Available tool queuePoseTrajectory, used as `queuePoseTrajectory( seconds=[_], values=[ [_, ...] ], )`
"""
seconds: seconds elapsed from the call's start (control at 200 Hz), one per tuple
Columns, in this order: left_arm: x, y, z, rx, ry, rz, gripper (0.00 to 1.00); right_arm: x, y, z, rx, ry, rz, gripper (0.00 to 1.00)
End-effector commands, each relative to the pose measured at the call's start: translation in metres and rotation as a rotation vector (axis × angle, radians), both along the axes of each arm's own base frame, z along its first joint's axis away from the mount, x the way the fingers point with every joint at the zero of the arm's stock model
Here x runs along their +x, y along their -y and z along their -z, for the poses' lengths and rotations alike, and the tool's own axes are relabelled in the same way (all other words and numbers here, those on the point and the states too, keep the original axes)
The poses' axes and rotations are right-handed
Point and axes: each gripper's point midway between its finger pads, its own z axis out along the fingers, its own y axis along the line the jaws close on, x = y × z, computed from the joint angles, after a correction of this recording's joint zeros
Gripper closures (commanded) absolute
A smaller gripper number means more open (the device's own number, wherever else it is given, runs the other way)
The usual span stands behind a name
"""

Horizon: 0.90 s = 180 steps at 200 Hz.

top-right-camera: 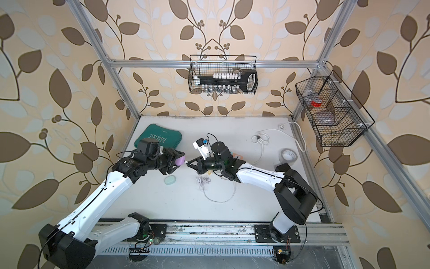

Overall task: Charge the bluetooth headset
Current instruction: Insert the charging cable into the bluetooth headset.

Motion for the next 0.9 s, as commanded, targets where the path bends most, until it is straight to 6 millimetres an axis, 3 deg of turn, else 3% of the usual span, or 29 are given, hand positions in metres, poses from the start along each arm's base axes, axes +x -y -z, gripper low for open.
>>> queuePoseTrajectory(
  seconds=[0.0,0.235,0.545,0.895],
  values=[
    [-0.001,0.014,-0.015,-0.053,0.036,0.078,0.70,0.005,-0.008,-0.008,-0.015,0.059,-0.008,1.00],
    [-0.003,0.018,-0.016,-0.057,0.037,0.112,0.76,0.013,-0.010,-0.007,-0.046,0.082,0.013,1.00],
    [-0.004,0.023,-0.015,-0.058,0.037,0.153,0.82,0.013,-0.023,-0.026,0.029,0.056,-0.054,1.00],
    [-0.006,0.033,-0.028,-0.118,0.063,0.199,0.88,0.013,-0.007,-0.031,0.118,0.132,-0.104,0.99]
  ],
)
